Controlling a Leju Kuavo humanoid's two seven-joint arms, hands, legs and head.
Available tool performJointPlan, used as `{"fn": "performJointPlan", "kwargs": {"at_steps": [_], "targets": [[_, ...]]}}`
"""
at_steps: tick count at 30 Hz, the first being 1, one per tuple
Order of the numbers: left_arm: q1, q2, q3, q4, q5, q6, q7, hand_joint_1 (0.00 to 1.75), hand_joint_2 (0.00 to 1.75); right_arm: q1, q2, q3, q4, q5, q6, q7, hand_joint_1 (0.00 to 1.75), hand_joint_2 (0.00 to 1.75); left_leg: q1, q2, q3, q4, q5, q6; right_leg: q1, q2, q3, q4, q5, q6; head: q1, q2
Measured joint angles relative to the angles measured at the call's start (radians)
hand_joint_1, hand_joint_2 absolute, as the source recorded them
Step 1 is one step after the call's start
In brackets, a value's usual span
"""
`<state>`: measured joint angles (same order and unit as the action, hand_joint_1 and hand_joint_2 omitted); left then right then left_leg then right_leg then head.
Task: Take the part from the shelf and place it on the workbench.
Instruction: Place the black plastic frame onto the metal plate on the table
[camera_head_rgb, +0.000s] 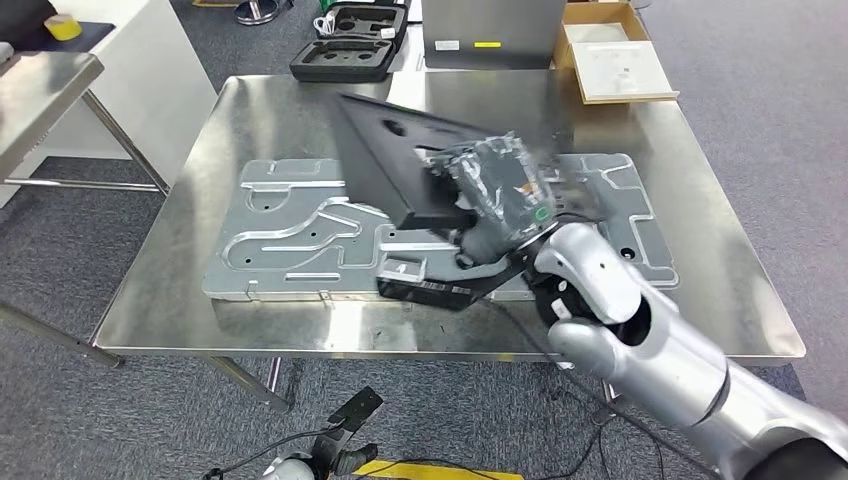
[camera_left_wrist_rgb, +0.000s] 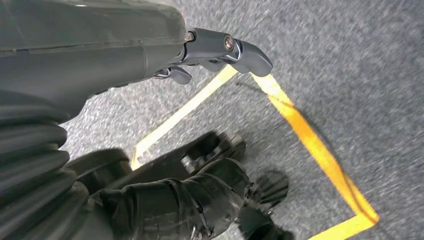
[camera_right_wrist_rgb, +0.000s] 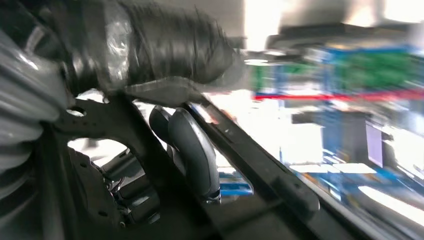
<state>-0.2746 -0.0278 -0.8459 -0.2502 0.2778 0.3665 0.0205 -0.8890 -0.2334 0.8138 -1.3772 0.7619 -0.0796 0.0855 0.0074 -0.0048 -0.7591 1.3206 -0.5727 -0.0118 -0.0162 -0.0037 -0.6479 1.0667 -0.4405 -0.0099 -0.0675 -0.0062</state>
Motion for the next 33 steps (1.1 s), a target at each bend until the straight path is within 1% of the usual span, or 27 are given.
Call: {"fn": "performJointPlan", "kwargs": {"at_steps": [1,3,4,5,6,7,9,10,11,13,14,15,16,18,19,20,21,23,25,26,27,28,29,30,31,32,33], "targets": [[0.003,0.001,0.000,0.000,0.002,0.000,-0.001,0.00,1.75,-0.010,-0.007,0.003,0.016,0.012,0.008,0.008,1.75,1.75,0.000,0.000,0.010,-0.022,0.024,0.003,0.001,0.001,0.000,0.000,0.000,0.000,0.000,0.000],[0.002,0.005,0.000,0.000,0.004,-0.001,-0.003,0.00,1.75,-0.035,-0.012,0.010,0.045,0.027,0.020,0.015,1.75,1.75,-0.003,-0.001,0.067,-0.145,0.094,0.015,0.002,0.006,0.002,0.000,0.000,0.000,0.000,0.000],[-0.001,0.007,0.000,0.000,0.004,-0.001,-0.005,0.00,1.75,-0.048,-0.014,0.014,0.061,0.036,0.029,0.016,1.75,1.75,-0.006,-0.001,0.096,-0.205,0.118,0.022,0.003,0.008,0.001,0.000,0.000,0.002,0.000,0.000],[-0.003,0.009,0.000,0.001,0.004,-0.001,-0.007,0.00,1.75,-0.061,-0.017,0.018,0.078,0.050,0.041,0.019,1.75,1.75,-0.009,-0.001,0.115,-0.247,0.127,0.028,0.003,0.009,-0.001,-0.001,0.001,0.005,0.000,0.000],[-0.004,0.010,0.000,0.001,0.005,0.001,-0.009,0.00,1.75,-0.071,-0.020,0.023,0.094,0.067,0.058,0.023,1.75,1.75,-0.013,-0.002,0.122,-0.265,0.125,0.031,0.002,0.009,-0.003,-0.003,0.003,0.010,0.001,0.000],[-0.003,0.011,0.000,0.001,0.005,0.003,-0.010,0.00,1.75,-0.079,-0.023,0.032,0.107,0.086,0.079,0.030,1.75,1.75,-0.015,-0.002,0.124,-0.273,0.125,0.033,0.002,0.008,-0.004,-0.006,0.005,0.015,0.000,0.000],[0.001,0.013,0.000,0.001,0.005,0.010,-0.010,0.00,1.75,-0.095,-0.035,0.054,0.128,0.125,0.125,0.045,1.75,1.75,-0.010,-0.002,0.131,-0.289,0.131,0.039,0.002,0.007,-0.007,-0.007,0.003,0.026,0.001,0.000],[0.002,0.014,0.000,0.001,0.007,0.014,-0.010,0.00,1.75,-0.105,-0.043,0.065,0.138,0.141,0.147,0.053,1.75,1.75,-0.007,-0.002,0.136,-0.298,0.134,0.043,0.003,0.007,-0.014,0.010,-0.009,0.031,0.002,0.000],[0.001,0.014,0.000,0.001,0.009,0.017,-0.010,0.00,1.75,-0.114,-0.051,0.075,0.147,0.153,0.164,0.060,1.75,1.75,-0.004,-0.002,0.140,-0.304,0.137,0.046,0.004,0.007,-0.032,0.048,-0.029,0.034,0.003,0.000],[0.002,0.015,0.000,0.001,0.014,0.023,-0.015,0.00,1.75,-0.122,-0.069,0.093,0.169,0.166,0.181,0.074,1.75,1.75,-0.004,-0.002,0.144,-0.305,0.136,0.051,0.003,0.007,-0.090,0.165,-0.077,0.039,0.004,0.000],[0.004,0.015,0.000,0.001,0.015,0.026,-0.018,0.00,1.75,-0.119,-0.079,0.100,0.180,0.167,0.183,0.079,1.75,1.75,-0.004,-0.002,0.144,-0.304,0.135,0.053,0.002,0.007,-0.118,0.216,-0.089,0.041,0.004,0.000],[0.007,0.015,0.000,0.001,0.017,0.029,-0.022,0.00,1.75,-0.113,-0.092,0.107,0.191,0.166,0.183,0.082,1.75,1.75,-0.004,-0.003,0.145,-0.301,0.132,0.054,0.001,0.007,-0.134,0.236,-0.085,0.043,0.004,0.000],[0.009,0.015,0.000,0.001,0.020,0.031,-0.027,0.00,1.75,-0.107,-0.105,0.114,0.200,0.163,0.184,0.084,1.75,1.75,-0.004,-0.004,0.145,-0.298,0.128,0.054,0.000,0.007,-0.132,0.222,-0.064,0.044,0.004,0.000],[0.012,0.015,0.000,0.001,0.036,0.022,-0.050,0.00,1.75,-0.095,-0.129,0.125,0.216,0.158,0.184,0.091,1.75,1.75,-0.004,-0.007,0.146,-0.287,0.118,0.050,-0.004,0.005,-0.086,0.108,-0.001,0.044,0.004,0.000],[0.013,0.015,0.000,0.001,0.047,0.014,-0.069,0.00,1.75,-0.090,-0.138,0.129,0.222,0.159,0.184,0.097,1.75,1.75,-0.006,-0.007,0.144,-0.280,0.112,0.046,-0.003,0.005,-0.061,0.052,0.020,0.041,0.004,0.000],[0.013,0.015,0.000,0.001,0.058,0.008,-0.092,0.00,1.75,-0.084,-0.147,0.132,0.227,0.162,0.184,0.107,1.75,1.75,-0.008,-0.007,0.143,-0.275,0.108,0.042,-0.002,0.005,-0.043,0.014,0.030,0.038,0.004,0.000],[0.013,0.015,0.000,0.001,0.065,0.005,-0.112,0.00,1.75,-0.077,-0.154,0.134,0.232,0.167,0.184,0.118,1.75,1.75,-0.010,-0.007,0.141,-0.273,0.106,0.039,0.000,0.005,-0.036,0.000,0.028,0.034,0.003,0.000],[0.014,0.015,0.000,0.001,0.068,0.012,-0.136,0.00,1.75,-0.062,-0.170,0.135,0.242,0.175,0.182,0.135,1.75,1.75,-0.011,-0.006,0.141,-0.273,0.103,0.034,0.001,0.007,-0.034,-0.003,0.029,0.025,0.002,0.000],[0.014,0.014,0.000,0.001,0.066,0.025,-0.141,0.00,1.75,-0.054,-0.185,0.135,0.253,0.178,0.182,0.143,1.75,1.75,-0.010,-0.004,0.133,-0.251,0.084,0.026,-0.001,0.007,-0.030,-0.008,0.029,0.015,0.001,0.000],[0.013,0.014,0.000,0.001,0.064,0.031,-0.141,0.00,1.75,-0.053,-0.190,0.136,0.256,0.179,0.181,0.147,1.75,1.75,-0.009,-0.002,0.117,-0.215,0.063,0.021,-0.003,0.007,-0.028,-0.011,0.030,0.010,-0.001,0.000],[0.013,0.014,0.000,0.001,0.060,0.037,-0.140,0.00,1.75,-0.052,-0.194,0.135,0.260,0.181,0.180,0.150,1.75,1.75,-0.007,-0.001,0.092,-0.162,0.036,0.018,-0.003,0.008,-0.026,-0.012,0.029,0.007,-0.002,0.000],[0.013,0.014,0.000,0.001,0.055,0.042,-0.140,0.00,1.75,-0.051,-0.199,0.135,0.263,0.182,0.180,0.155,1.75,1.75,-0.007,-0.001,0.061,-0.098,0.010,0.016,-0.003,0.008,-0.026,-0.012,0.029,0.005,-0.003,0.000],[0.013,0.013,0.000,0.001,0.049,0.048,-0.140,0.00,1.75,-0.048,-0.202,0.135,0.266,0.183,0.180,0.160,1.75,1.75,-0.006,-0.001,0.031,-0.041,-0.007,0.014,-0.002,0.009,-0.026,-0.011,0.028,0.003,-0.003,0.000],[0.013,0.013,0.000,0.001,0.043,0.054,-0.140,0.00,1.75,-0.043,-0.206,0.135,0.268,0.183,0.179,0.163,1.75,1.75,-0.006,-0.001,0.011,-0.009,-0.010,0.014,-0.001,0.010,-0.025,-0.011,0.028,0.002,-0.003,0.000],[0.013,0.012,0.000,0.001,0.038,0.061,-0.141,0.00,1.75,-0.038,-0.210,0.135,0.270,0.183,0.178,0.166,1.75,1.75,-0.006,-0.001,0.009,-0.015,0.008,0.016,0.000,0.011,-0.025,-0.010,0.027,0.002,-0.003,0.000],[0.012,0.012,0.000,0.001,0.036,0.070,-0.145,0.00,1.75,-0.033,-0.213,0.134,0.272,0.184,0.176,0.168,1.75,1.75,-0.006,-0.001,0.025,-0.057,0.040,0.020,0.000,0.012,-0.023,-0.010,0.027,0.002,-0.003,0.000],[0.011,0.012,0.000,0.001,0.035,0.081,-0.152,0.00,1.75,-0.028,-0.214,0.133,0.272,0.187,0.174,0.169,1.75,1.75,-0.007,-0.001,0.055,-0.124,0.077,0.026,0.000,0.013,-0.022,-0.010,0.026,0.002,-0.003,0.000]]}}
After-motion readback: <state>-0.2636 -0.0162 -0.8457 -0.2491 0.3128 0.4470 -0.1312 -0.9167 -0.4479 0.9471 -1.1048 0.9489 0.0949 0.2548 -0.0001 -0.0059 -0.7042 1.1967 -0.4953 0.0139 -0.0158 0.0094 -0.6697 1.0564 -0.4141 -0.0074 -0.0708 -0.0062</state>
